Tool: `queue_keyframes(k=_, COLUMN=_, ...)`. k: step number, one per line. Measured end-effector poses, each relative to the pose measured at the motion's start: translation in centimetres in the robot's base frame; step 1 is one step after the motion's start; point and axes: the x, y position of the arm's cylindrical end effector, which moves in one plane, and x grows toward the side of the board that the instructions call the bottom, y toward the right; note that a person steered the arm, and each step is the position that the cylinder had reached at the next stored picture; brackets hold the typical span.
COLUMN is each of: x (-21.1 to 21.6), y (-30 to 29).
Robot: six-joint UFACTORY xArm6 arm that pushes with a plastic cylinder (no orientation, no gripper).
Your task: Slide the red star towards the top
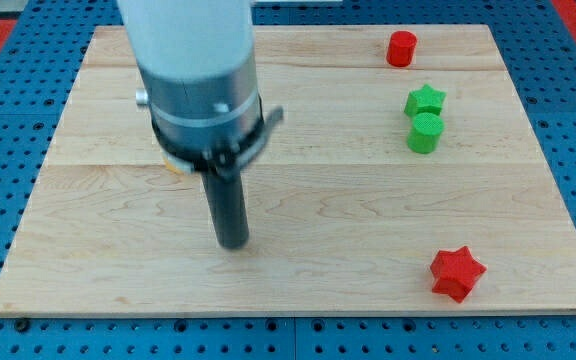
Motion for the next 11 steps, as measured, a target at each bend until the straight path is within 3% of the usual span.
queue_keyframes(k=1, x=4.9, y=2.8)
queue_keyframes(k=2, x=4.9, y=5.7)
queue_keyframes(k=3, x=4.9, y=14.5)
queue_keyframes(k=4, x=4.9, y=18.9)
queue_keyframes(k=5, x=4.8, y=17.9)
queue_keyframes(k=6, x=4.1, y=20.5)
queue_keyframes(k=9, x=-2.9, y=21.4)
queue_keyframes(k=11, x=3.1, y=22.9)
